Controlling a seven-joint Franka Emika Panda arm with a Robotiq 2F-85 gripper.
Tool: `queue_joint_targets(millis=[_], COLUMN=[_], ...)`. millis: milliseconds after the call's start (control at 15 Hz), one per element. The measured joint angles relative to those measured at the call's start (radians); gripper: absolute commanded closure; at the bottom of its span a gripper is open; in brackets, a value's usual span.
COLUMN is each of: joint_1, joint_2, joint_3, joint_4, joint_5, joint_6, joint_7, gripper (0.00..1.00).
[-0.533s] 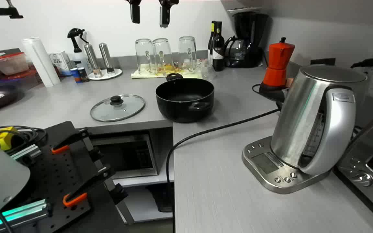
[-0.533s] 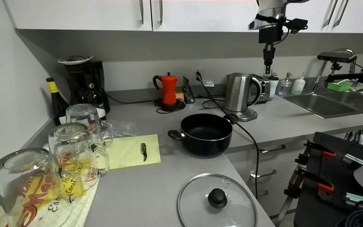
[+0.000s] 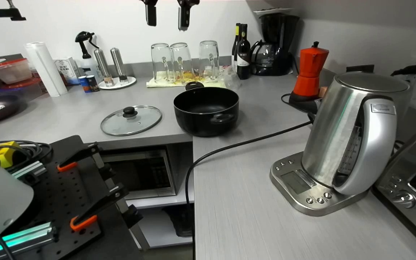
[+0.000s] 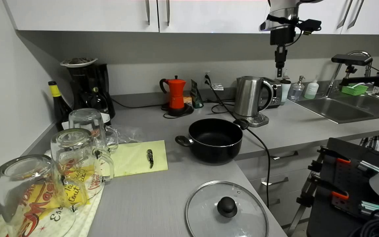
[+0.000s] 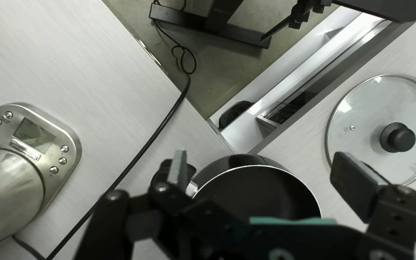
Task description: Put the lid on the pot
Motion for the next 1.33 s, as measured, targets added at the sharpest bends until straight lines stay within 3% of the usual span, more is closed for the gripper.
queue_joint_targets(millis=[733,1333], joint_1=[0.002,0.116], joint_2=[0.003,0.141], joint_3=[0.018,0.209], joint_4=[0.000,0.000], joint_5=[-0.003,-0.052], joint_6=[0.003,0.098], joint_7=[0.000,0.055], gripper=[0.00,0.00])
